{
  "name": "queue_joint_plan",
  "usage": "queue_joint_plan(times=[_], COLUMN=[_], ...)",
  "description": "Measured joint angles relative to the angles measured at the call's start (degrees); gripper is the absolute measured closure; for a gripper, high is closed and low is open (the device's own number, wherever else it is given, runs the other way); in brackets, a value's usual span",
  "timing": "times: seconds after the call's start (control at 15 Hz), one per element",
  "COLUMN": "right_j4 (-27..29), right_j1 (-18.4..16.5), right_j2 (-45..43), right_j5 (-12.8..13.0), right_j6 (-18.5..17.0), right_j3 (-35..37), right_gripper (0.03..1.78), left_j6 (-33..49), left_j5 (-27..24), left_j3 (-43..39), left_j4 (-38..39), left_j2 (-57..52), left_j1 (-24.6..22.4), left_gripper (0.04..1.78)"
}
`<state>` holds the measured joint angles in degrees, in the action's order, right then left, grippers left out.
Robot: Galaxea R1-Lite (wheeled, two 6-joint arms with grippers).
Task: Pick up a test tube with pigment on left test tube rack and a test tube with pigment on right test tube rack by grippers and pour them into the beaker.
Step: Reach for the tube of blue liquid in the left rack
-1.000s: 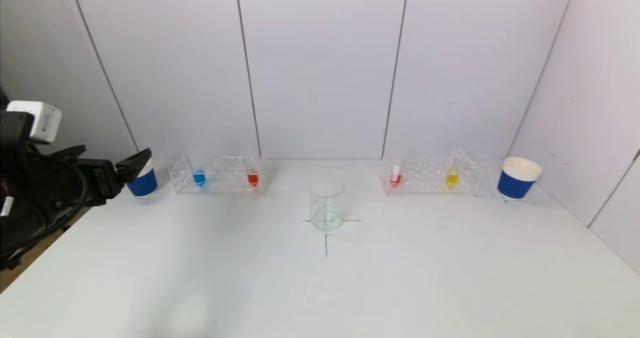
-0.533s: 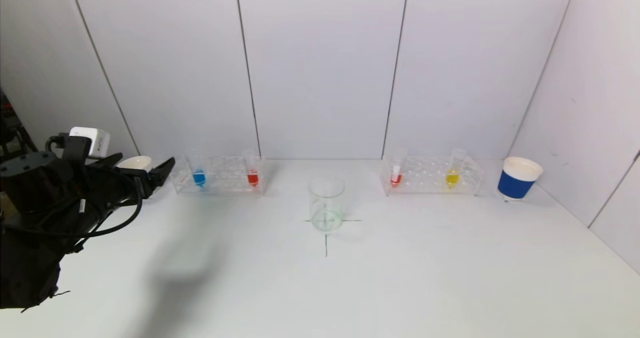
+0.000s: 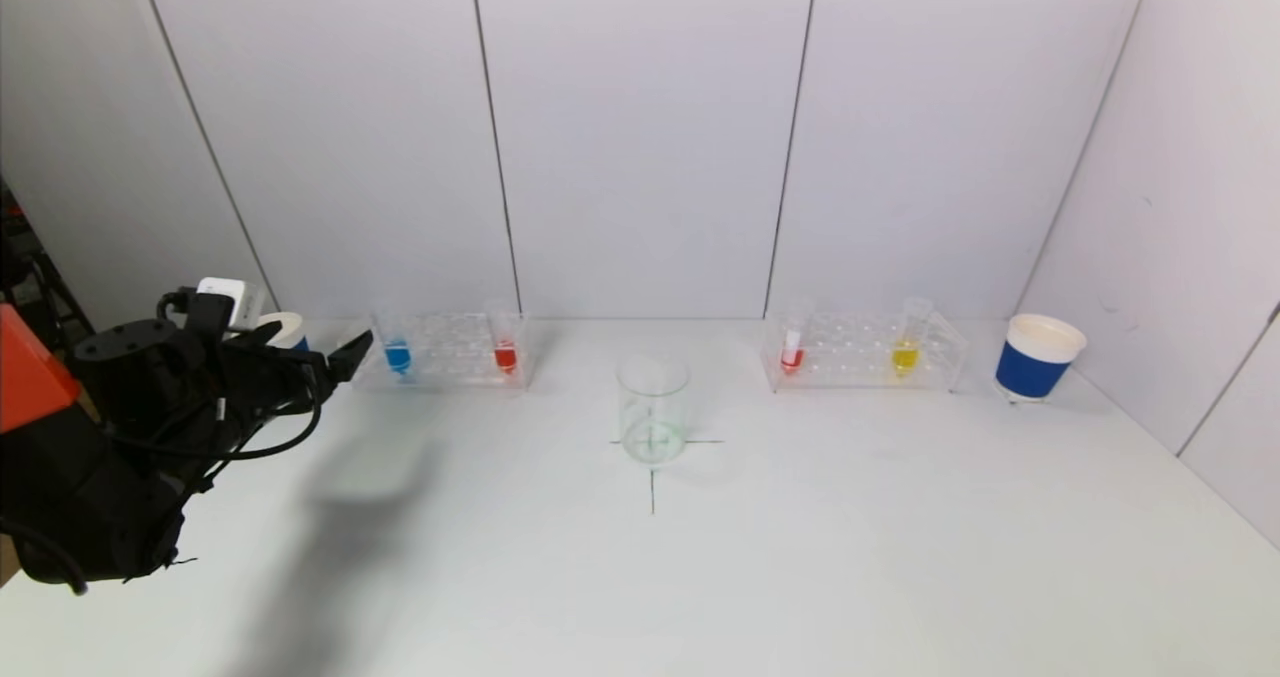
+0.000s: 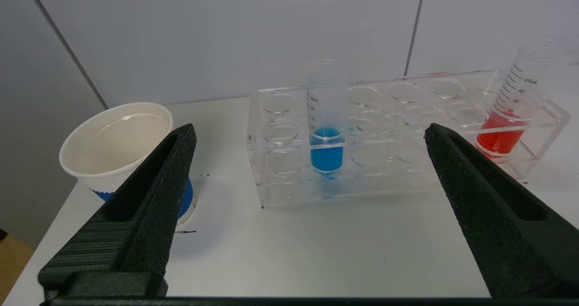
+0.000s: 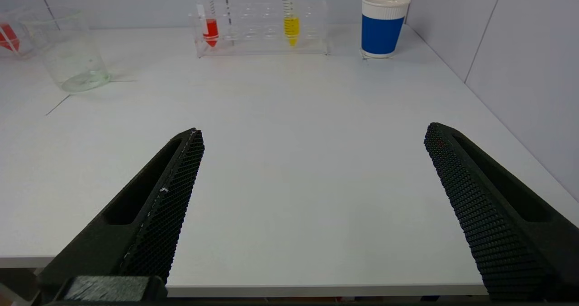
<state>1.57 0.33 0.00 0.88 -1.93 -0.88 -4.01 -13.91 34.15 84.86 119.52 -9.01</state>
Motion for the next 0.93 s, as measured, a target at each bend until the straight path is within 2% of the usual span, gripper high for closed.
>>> queue_joint_plan(times=[0.53, 0.93], right_j4=[-0.01, -0.01], right_j1=[0.0, 0.0], right_j2=[0.0, 0.0], right_j5=[0.0, 0.0], right_j6=[0.0, 0.0], right_j3=[0.02, 0.02], right_gripper=[0.04, 0.04], left_j6=[-0.34, -0.37], left_j5=[-0.26, -0.2], left_j3=[9.75, 15.88], left_j4=[-1.1, -4.95], left_j2=[7.25, 10.28], left_j1=[0.2, 0.63], left_gripper=[0.06, 0.06])
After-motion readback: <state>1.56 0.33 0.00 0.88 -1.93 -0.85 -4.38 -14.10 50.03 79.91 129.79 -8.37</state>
